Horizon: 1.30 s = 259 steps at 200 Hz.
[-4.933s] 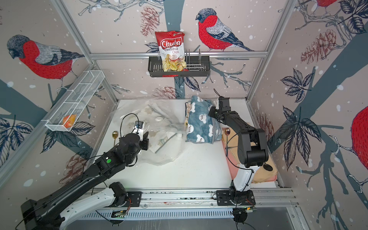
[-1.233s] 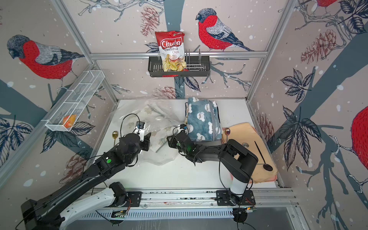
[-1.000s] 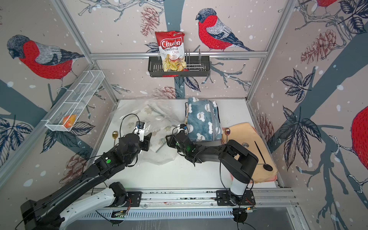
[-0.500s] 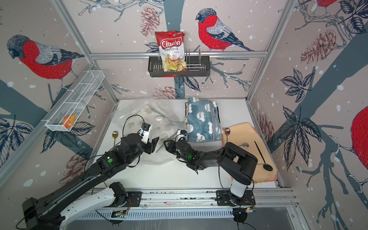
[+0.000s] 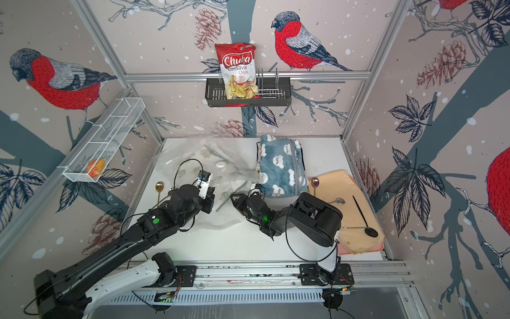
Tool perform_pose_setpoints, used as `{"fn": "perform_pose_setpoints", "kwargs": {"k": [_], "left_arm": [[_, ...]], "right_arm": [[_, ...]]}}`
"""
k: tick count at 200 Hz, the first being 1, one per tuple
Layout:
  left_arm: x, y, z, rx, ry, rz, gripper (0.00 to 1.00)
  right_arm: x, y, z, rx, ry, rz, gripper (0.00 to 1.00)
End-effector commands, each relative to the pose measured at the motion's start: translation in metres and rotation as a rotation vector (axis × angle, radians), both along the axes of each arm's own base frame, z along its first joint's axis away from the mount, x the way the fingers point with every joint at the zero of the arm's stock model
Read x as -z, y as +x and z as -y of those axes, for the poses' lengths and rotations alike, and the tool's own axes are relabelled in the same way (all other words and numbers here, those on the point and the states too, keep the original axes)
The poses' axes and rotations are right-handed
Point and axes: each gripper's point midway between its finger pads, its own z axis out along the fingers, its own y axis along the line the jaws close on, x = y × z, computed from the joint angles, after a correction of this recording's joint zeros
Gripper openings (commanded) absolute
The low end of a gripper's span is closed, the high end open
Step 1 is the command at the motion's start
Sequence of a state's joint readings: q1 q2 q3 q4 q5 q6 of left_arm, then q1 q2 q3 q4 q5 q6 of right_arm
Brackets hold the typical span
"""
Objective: Take the blanket out of the vacuum bag
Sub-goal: Take out the blanket from the vacuum bag.
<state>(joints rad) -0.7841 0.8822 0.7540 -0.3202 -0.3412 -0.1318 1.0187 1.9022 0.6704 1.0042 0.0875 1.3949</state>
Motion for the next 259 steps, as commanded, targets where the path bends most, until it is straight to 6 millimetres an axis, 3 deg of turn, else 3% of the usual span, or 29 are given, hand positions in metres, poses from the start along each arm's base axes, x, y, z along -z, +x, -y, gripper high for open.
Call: {"fn": "perform_pose_setpoints", "kwargs": {"k": [1,33,86,131,170,259], "left_arm": [[-0.009,0.002,0.003,-0.002,-0.031,0.022,0.08],[-0.008,0.001,0.005,0.003,-0.028,0.020,0.18],[-0.009,0.000,0.004,0.006,-0.029,0.024,0.17],[-0.009,-0.001,0.006,0.010,-0.029,0.026,0.13],[-0.009,-0.001,0.006,0.008,-0.027,0.027,0.07],[-0.008,0.000,0.005,0.005,-0.021,0.027,0.09]], "right_arm": [[-0.003,0.002,-0.011,0.013,0.067,-0.024,0.45],[0.009,0.007,-0.020,0.034,0.053,-0.036,0.46],[0.025,0.021,-0.034,0.060,0.019,-0.061,0.48],[0.033,0.019,-0.039,0.045,0.028,-0.083,0.48],[0.018,0.026,-0.042,0.034,0.049,-0.032,0.42],[-0.029,0.030,-0.064,-0.065,0.076,0.075,0.34]]}}
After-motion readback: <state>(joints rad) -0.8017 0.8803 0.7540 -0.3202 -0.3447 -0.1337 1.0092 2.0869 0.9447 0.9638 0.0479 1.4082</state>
